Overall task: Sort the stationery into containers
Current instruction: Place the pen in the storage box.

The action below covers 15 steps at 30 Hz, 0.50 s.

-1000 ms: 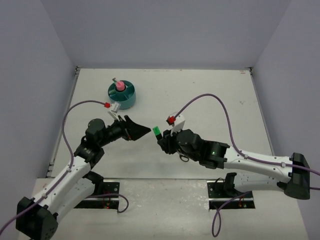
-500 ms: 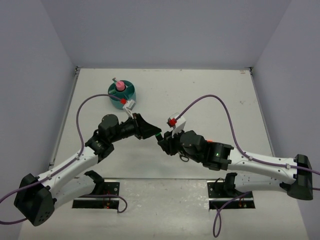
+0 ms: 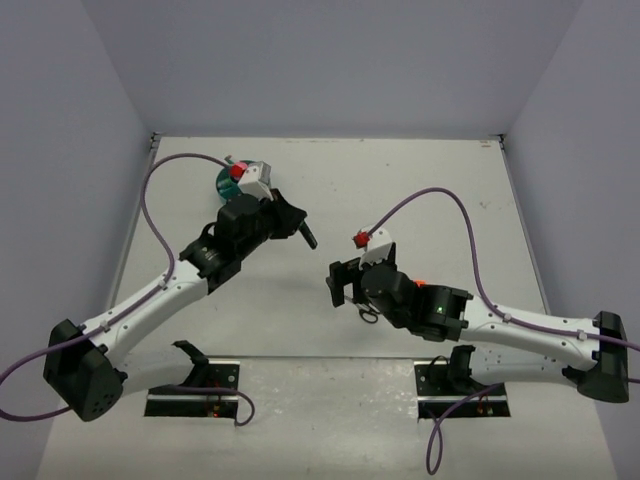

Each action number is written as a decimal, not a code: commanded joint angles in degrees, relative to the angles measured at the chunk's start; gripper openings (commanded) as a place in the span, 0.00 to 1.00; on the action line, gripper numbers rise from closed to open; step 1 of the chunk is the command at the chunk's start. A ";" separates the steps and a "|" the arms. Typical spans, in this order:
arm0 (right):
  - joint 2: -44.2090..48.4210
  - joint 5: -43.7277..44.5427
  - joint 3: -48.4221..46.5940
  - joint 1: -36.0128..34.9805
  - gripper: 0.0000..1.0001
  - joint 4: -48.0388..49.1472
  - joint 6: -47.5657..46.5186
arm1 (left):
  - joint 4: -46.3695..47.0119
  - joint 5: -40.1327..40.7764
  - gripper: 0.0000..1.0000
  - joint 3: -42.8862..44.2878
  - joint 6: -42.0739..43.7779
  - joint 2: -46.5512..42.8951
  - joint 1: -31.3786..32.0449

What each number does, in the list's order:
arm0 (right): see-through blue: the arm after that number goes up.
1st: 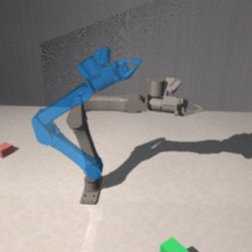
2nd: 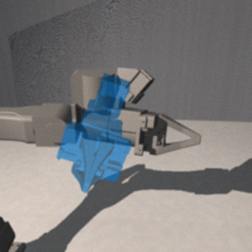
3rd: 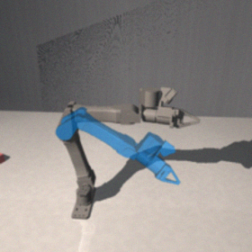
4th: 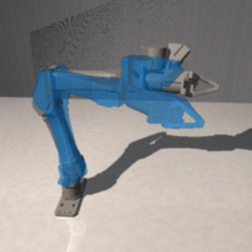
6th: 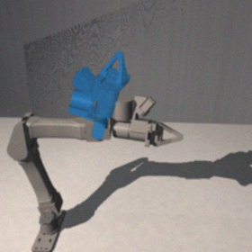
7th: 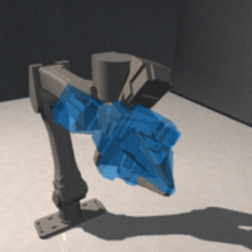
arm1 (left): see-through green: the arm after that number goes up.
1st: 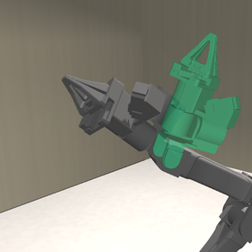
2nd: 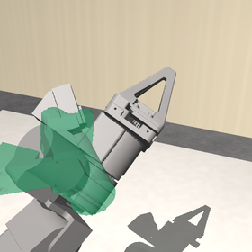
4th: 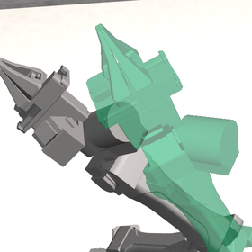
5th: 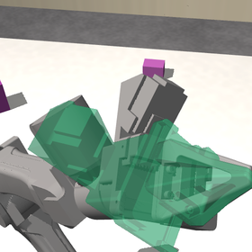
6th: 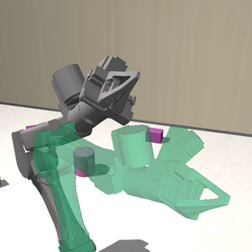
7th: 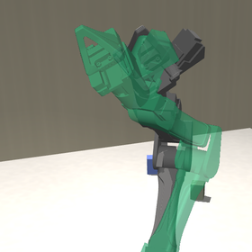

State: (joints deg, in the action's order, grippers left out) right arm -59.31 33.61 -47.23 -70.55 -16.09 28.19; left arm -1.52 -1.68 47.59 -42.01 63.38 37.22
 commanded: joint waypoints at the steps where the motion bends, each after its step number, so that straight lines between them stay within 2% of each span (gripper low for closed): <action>1: 4.84 9.12 1.58 1.19 0.99 -6.49 6.60 | -7.03 30.86 0.00 7.72 9.63 7.94 -0.83; 3: 6.65 8.25 2.85 1.75 0.99 -6.41 6.79 | -6.10 34.20 0.00 12.16 11.92 11.49 -1.35; 5: 9.56 7.27 4.30 2.02 0.99 -6.41 6.89 | -2.88 37.13 0.00 15.82 18.31 15.06 -3.19; 11: 12.51 5.50 8.63 2.57 0.99 -6.41 7.21 | 5.47 32.51 0.00 25.85 32.60 27.05 -10.86; 15: 12.22 4.93 9.67 2.70 0.99 -6.41 7.23 | 11.86 27.28 0.00 26.82 39.10 31.14 -14.04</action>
State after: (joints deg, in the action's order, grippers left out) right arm -46.87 38.01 -38.82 -68.11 -22.78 33.68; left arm 1.13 28.07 71.60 -14.19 91.72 25.87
